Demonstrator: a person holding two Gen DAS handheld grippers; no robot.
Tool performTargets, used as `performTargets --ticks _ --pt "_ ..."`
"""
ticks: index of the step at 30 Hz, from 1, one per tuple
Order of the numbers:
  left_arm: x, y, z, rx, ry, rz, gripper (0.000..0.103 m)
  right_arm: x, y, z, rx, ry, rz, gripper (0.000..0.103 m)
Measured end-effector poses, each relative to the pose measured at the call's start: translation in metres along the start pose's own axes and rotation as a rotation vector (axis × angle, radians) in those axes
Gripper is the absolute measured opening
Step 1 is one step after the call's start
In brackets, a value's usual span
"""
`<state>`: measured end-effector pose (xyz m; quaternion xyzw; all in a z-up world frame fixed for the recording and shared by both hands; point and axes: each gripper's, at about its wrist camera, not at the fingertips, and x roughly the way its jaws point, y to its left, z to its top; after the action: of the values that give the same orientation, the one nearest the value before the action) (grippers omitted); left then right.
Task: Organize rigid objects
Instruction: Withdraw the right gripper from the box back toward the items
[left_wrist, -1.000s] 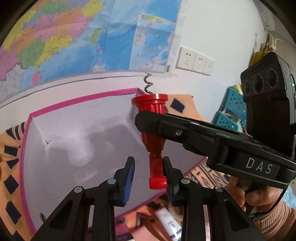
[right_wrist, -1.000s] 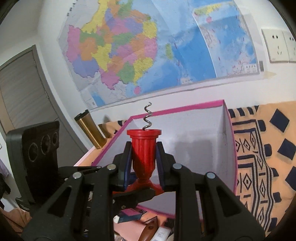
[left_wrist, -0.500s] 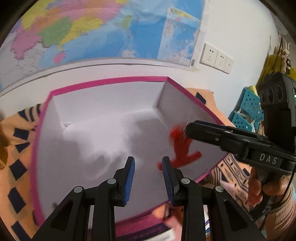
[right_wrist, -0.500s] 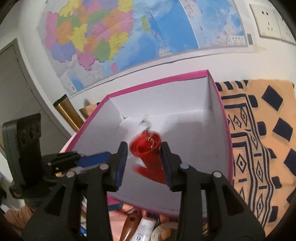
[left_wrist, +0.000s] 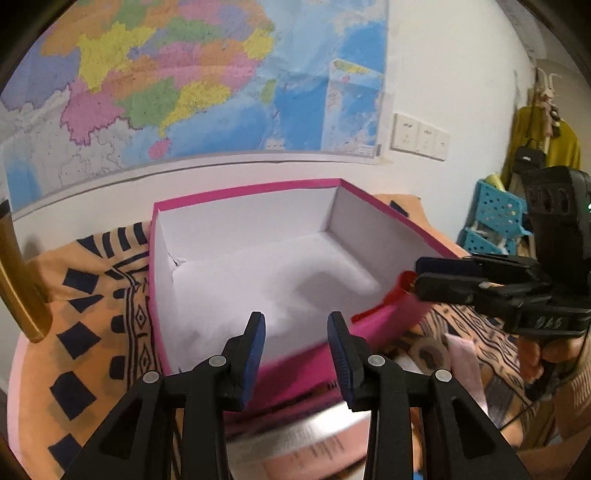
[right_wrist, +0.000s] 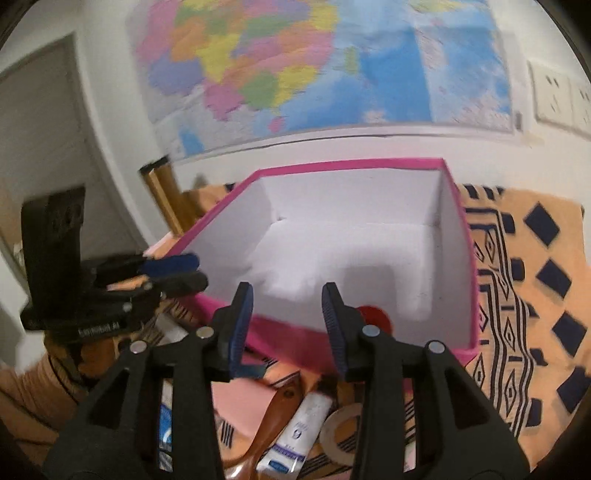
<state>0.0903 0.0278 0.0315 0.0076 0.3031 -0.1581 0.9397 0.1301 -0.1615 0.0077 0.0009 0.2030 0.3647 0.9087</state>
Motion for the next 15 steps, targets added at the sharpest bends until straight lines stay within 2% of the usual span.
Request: performTargets --ticks 2,5,9,13,15 --pt "-0.009 -0.001 -0.006 0.019 -0.015 0.01 0.036 0.003 0.014 -0.004 -0.069 0.016 -0.012 0.042" --pt "-0.025 -0.001 -0.018 0.036 -0.029 0.011 0.039 0.01 0.034 -0.01 -0.191 0.018 -0.08 0.047" --pt "-0.028 0.002 -0.033 0.042 -0.003 0.037 0.039 0.023 0.044 -0.013 -0.266 0.017 -0.117 0.047" --pt "-0.015 0.013 -0.038 0.011 0.039 0.063 0.039 0.034 0.046 -0.013 -0.283 0.016 -0.141 0.05" --pt "-0.007 0.021 -0.037 -0.02 0.046 0.077 0.039 0.039 0.045 -0.009 -0.251 0.022 -0.118 0.053"
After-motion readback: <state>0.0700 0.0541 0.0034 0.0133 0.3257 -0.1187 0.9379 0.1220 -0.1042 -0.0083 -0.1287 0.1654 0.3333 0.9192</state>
